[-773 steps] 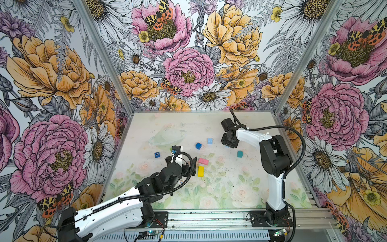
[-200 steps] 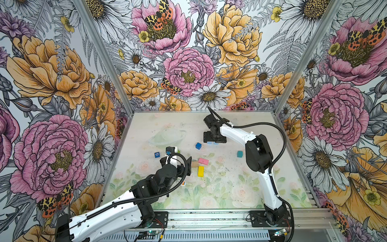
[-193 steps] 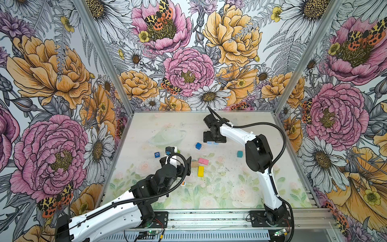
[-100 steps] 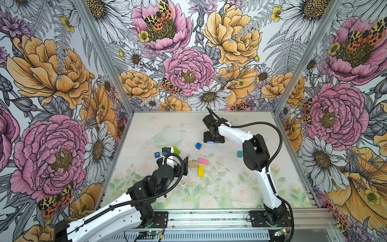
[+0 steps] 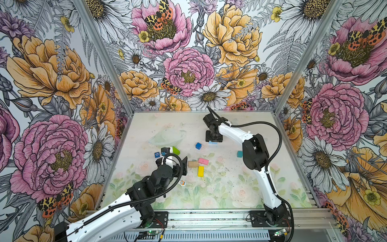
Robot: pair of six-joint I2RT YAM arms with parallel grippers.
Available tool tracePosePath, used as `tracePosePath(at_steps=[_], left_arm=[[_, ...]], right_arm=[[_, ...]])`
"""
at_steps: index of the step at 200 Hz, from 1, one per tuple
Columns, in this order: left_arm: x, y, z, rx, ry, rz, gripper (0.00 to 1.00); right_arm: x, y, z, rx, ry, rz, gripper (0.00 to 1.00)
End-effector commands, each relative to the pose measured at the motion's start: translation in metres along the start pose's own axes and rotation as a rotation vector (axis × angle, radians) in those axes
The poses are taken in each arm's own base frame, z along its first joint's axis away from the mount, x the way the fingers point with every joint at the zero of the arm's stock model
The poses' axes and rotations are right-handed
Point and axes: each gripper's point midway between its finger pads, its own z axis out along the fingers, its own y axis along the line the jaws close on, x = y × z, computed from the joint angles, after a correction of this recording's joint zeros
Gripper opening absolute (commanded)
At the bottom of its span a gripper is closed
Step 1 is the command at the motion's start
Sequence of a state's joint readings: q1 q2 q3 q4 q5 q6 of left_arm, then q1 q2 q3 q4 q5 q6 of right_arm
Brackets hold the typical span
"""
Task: Build the wood block tower
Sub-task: 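Open the right gripper and lift it off the paired cubes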
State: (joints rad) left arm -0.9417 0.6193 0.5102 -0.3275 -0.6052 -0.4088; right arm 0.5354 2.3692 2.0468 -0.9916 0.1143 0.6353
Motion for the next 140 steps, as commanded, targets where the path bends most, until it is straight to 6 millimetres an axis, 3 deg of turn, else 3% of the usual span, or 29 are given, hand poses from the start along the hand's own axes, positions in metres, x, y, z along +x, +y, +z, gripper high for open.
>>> tracePosePath(at_steps=[1, 140], left_arm=[[0.007, 0.002, 0.000, 0.007, 0.018, 0.016, 0.99], [0.005, -0.003, 0.004, 0.009, 0.034, 0.004, 0.99]], right_arm=[[-0.002, 0.000, 0.008, -0.004, 0.011, 0.002, 0.60], [-0.027, -0.021, 0.014, 0.003, -0.001, -0.094, 0.63]])
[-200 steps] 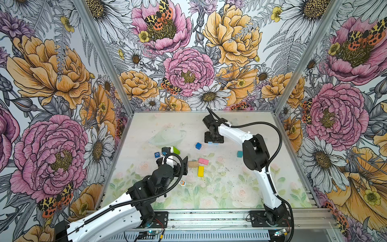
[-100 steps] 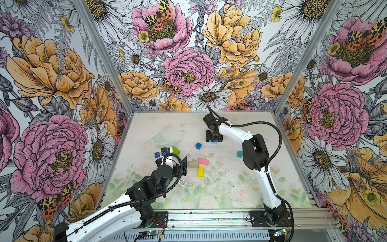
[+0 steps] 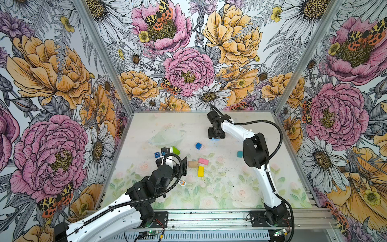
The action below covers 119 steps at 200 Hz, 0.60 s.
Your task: Build the wood block tower
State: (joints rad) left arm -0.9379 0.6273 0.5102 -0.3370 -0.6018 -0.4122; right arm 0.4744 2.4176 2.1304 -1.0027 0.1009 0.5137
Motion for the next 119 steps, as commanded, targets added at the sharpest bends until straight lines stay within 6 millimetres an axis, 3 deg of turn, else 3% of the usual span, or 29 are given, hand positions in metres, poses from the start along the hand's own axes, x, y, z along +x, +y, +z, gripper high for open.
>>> tracePosePath(at_steps=[1, 27, 49, 73, 93, 119], left_arm=[[0.002, -0.004, 0.002, 0.016, 0.020, -0.001, 0.99], [0.000, -0.014, 0.007, 0.035, 0.037, -0.003, 0.99], [-0.003, -0.026, 0.012, 0.055, 0.050, 0.002, 0.99], [-0.005, -0.046, 0.015, 0.091, 0.060, 0.015, 0.99], [-0.005, -0.071, 0.014, 0.119, 0.064, 0.048, 0.99], [-0.001, -0.112, 0.009, 0.173, 0.075, 0.094, 0.99]], right_arm=[[0.000, -0.003, 0.008, 0.007, 0.015, -0.035, 0.64], [-0.006, 0.002, -0.011, -0.020, -0.015, -0.055, 0.73], [-0.020, 0.004, -0.056, -0.063, -0.090, -0.056, 0.83], [-0.028, -0.006, -0.111, -0.072, -0.179, -0.061, 0.87], [-0.011, -0.030, -0.138, -0.025, -0.203, -0.041, 0.88], [0.036, -0.070, -0.145, 0.040, -0.183, -0.002, 0.88]])
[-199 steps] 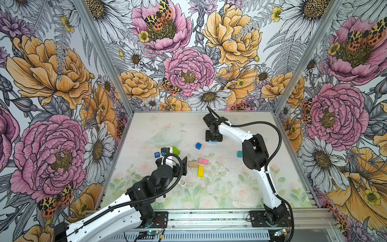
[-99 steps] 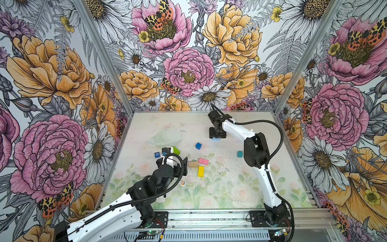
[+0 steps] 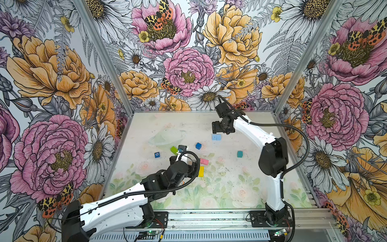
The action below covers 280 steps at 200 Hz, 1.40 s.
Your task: Build the wood block tower
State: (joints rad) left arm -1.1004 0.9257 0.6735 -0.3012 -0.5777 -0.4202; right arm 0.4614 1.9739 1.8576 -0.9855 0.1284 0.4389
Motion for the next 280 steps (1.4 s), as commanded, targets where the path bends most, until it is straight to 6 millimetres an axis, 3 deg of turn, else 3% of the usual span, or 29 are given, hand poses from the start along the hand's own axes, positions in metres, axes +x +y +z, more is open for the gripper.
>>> tracePosePath(at_steps=[1, 25, 42, 64, 84, 135, 164, 186, 226, 280], left_arm=[[-0.016, -0.034, -0.004, 0.043, -0.043, -0.006, 0.99], [-0.014, -0.068, -0.008, 0.082, -0.038, 0.043, 0.99], [-0.012, -0.089, -0.015, 0.110, -0.040, 0.062, 0.99], [-0.011, -0.103, -0.018, 0.126, -0.038, 0.050, 0.99], [-0.009, -0.111, -0.014, 0.124, -0.028, 0.052, 0.99], [-0.015, -0.106, 0.013, 0.027, 0.018, 0.148, 0.99], [-0.031, -0.076, 0.041, 0.008, 0.044, 0.071, 0.99], [-0.043, -0.055, 0.051, 0.014, 0.020, 0.001, 0.99], [-0.052, -0.024, 0.056, -0.028, -0.010, -0.016, 0.99], [-0.045, -0.007, 0.043, 0.003, -0.017, -0.078, 0.99]], right_arm=[[0.036, -0.041, -0.017, 0.089, 0.005, 0.034, 0.88], [0.087, -0.073, -0.016, 0.100, 0.048, 0.109, 0.87], [0.122, -0.082, -0.016, 0.083, 0.062, 0.141, 0.86], [0.151, -0.087, -0.010, 0.064, 0.087, 0.162, 0.86], [0.165, -0.090, -0.004, 0.060, 0.101, 0.163, 0.86], [0.169, -0.101, 0.009, 0.054, 0.119, 0.186, 0.86], [0.163, -0.107, 0.009, 0.034, 0.118, 0.201, 0.86], [0.159, -0.105, 0.007, 0.005, 0.115, 0.212, 0.85], [0.158, -0.105, 0.009, 0.000, 0.121, 0.226, 0.81], [0.159, -0.110, 0.016, 0.047, 0.132, 0.241, 0.78]])
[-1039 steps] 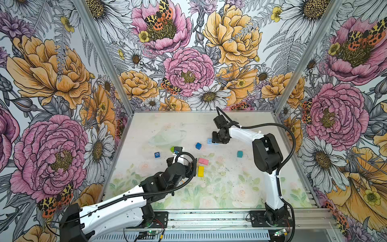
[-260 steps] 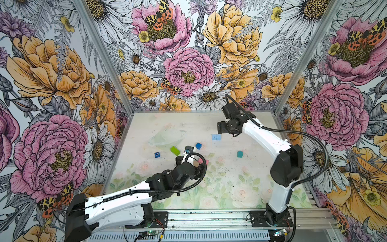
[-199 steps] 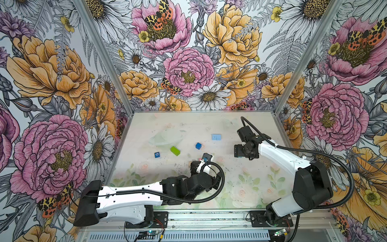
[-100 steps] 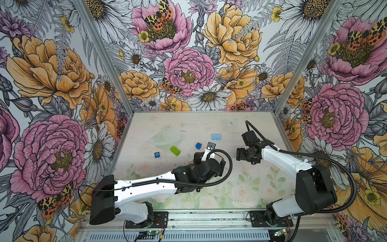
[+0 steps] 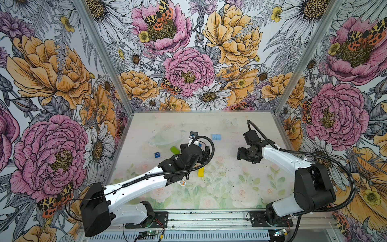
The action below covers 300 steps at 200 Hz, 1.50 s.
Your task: Build the wood block tower
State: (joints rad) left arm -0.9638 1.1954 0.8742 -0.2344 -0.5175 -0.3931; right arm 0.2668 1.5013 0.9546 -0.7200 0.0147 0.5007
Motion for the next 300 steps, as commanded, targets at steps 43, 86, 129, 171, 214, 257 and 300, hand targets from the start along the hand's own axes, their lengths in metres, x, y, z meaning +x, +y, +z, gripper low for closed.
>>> tracePosePath(at_steps=[43, 86, 129, 171, 214, 257, 300], left_arm=[[-0.017, 0.009, -0.040, 0.122, -0.091, -0.105, 0.99], [-0.016, 0.035, -0.058, 0.061, -0.090, -0.070, 0.99], [-0.018, 0.045, -0.080, 0.085, -0.101, -0.112, 0.99], [-0.010, 0.053, -0.077, 0.058, -0.122, -0.139, 0.99], [-0.014, 0.032, -0.057, 0.100, -0.118, -0.133, 0.99], [-0.015, 0.026, -0.044, 0.087, -0.108, -0.158, 0.99], [-0.020, 0.020, -0.037, 0.082, -0.097, -0.148, 0.99]], right_arm=[[-0.031, 0.009, -0.011, 0.004, -0.068, 0.022, 0.78], [-0.044, 0.020, -0.011, 0.014, -0.039, 0.017, 0.77], [-0.045, 0.022, -0.019, 0.039, -0.049, 0.000, 0.77], [-0.032, 0.010, -0.029, 0.055, -0.056, -0.007, 0.80], [-0.016, 0.002, -0.018, 0.065, -0.011, -0.038, 0.80], [-0.008, 0.001, -0.007, 0.052, 0.016, -0.061, 0.79], [-0.014, 0.001, 0.002, 0.042, 0.018, -0.063, 0.79]])
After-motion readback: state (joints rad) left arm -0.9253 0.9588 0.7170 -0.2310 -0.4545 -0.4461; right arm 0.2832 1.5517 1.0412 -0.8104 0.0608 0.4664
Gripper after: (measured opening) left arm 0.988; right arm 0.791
